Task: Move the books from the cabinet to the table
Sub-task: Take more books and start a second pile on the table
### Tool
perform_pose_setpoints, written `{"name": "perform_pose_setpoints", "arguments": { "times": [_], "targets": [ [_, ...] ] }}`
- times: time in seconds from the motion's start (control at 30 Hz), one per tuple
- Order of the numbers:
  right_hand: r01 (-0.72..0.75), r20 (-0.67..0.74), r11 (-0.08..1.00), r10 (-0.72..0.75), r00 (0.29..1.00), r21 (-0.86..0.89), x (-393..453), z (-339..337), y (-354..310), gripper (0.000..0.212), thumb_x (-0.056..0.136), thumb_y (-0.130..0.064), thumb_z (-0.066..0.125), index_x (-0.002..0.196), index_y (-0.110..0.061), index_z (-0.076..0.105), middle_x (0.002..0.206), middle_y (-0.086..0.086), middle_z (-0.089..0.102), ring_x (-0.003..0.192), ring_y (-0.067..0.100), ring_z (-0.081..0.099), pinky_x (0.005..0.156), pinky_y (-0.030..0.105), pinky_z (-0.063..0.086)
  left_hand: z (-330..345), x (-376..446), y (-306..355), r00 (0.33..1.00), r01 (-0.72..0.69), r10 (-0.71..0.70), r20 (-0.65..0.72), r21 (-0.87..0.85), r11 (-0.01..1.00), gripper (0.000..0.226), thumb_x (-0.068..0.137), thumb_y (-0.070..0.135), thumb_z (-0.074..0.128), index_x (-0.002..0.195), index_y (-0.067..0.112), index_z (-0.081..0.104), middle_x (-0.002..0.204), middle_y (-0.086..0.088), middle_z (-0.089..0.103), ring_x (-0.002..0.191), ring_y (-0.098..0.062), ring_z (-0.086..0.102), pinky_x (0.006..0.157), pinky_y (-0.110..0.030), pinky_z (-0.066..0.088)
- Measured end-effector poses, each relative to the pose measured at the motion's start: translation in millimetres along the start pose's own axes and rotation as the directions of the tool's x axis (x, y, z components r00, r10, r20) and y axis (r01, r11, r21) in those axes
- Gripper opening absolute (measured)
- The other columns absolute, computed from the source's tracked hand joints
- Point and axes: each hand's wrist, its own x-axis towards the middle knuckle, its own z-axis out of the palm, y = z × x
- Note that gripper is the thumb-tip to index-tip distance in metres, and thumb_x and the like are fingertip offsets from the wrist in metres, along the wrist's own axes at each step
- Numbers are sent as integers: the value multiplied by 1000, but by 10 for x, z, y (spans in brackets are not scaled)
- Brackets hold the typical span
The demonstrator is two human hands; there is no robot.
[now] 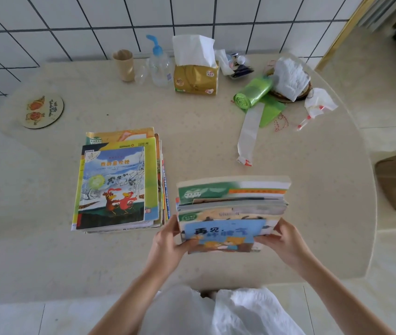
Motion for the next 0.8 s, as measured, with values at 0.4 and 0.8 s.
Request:
{"name": "perform_pose_setpoints", "arguments": {
  "times": [0.4,0.8],
  "targets": [
    [-181,120,964,160,980,192,884,-262,-602,32,82,1,68,108,-18,64,112,9,70,98,25,70,90,47,54,95,852,486,954,279,-300,-18,-318,906,43,87,17,70,124,27,49,108,9,66,97,-8,66,74,-28,60],
    [-527,254,847,495,831,73,1558,216,-670,28,85,-3,65,109,-17,62,103,7,69,94,27,64,79,38,50,265,1258,180,792,579,-601,-106,-178,795,38,99,12,44,136,15,37,104,-5,63,54,-9,47,41,-21,38]
  ]
}}
